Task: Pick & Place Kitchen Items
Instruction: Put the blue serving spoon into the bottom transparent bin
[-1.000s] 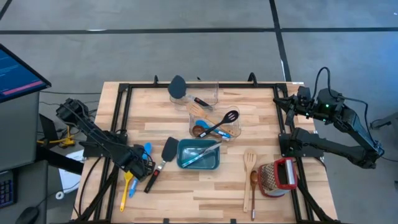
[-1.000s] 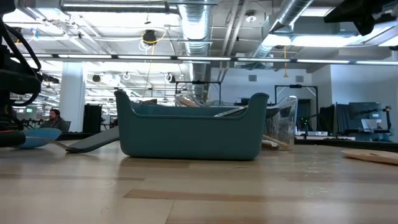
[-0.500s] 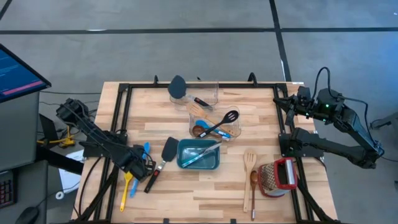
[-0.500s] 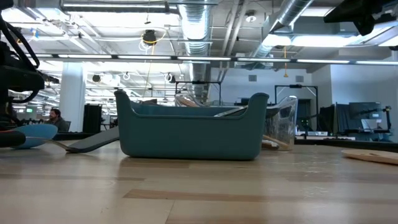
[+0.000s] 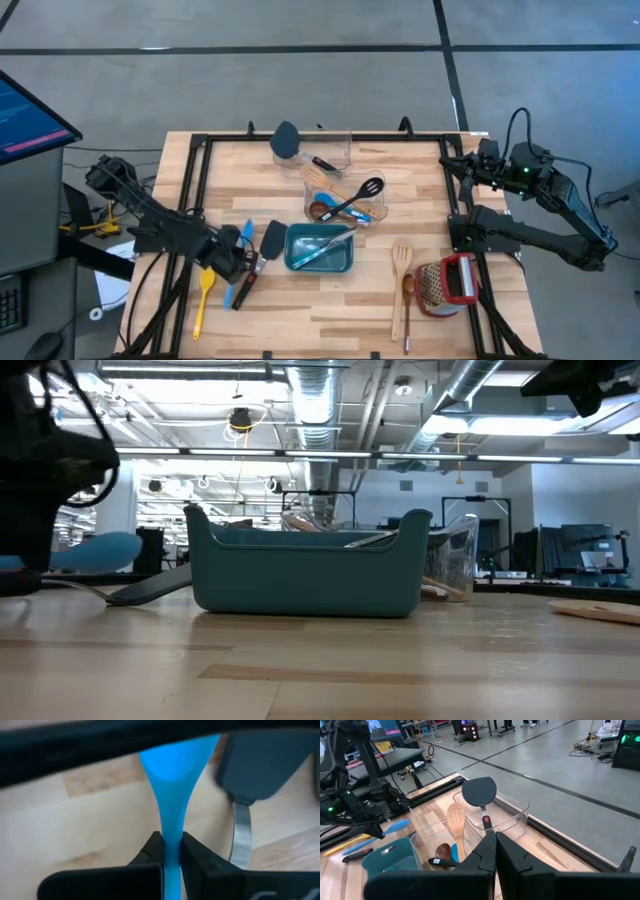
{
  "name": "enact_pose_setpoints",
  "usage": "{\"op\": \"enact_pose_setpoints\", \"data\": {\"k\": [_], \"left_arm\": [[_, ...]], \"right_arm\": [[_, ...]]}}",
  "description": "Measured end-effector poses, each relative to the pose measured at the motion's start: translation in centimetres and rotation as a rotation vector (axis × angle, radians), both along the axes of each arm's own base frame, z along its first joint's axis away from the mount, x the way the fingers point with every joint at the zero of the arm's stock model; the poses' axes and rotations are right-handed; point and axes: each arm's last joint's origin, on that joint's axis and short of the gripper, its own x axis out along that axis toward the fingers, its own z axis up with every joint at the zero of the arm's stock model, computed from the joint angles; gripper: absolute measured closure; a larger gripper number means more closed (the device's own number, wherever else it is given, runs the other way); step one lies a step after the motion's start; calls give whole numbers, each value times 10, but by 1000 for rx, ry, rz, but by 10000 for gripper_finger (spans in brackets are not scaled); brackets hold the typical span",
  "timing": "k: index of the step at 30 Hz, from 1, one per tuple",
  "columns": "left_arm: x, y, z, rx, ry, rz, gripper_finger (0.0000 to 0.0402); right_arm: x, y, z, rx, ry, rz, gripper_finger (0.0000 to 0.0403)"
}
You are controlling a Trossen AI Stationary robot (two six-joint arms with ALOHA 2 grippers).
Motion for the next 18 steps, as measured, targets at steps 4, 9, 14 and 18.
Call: {"op": "enact_pose_setpoints", "data": {"k": [4,9,14,18], "left_arm": [[2,10,9,3,-21,-51,391],[2,28,16,33,-7,-62,391],[6,43,25,57,-29,-84,391],[12,52,40,89,-32,-130,391]], "right_arm": [[0,0,0,-1,0,0,403],[0,0,0,-1,0,0,403],[0,0,0,-1,0,0,403],[0,0,0,0,0,0,403]]}}
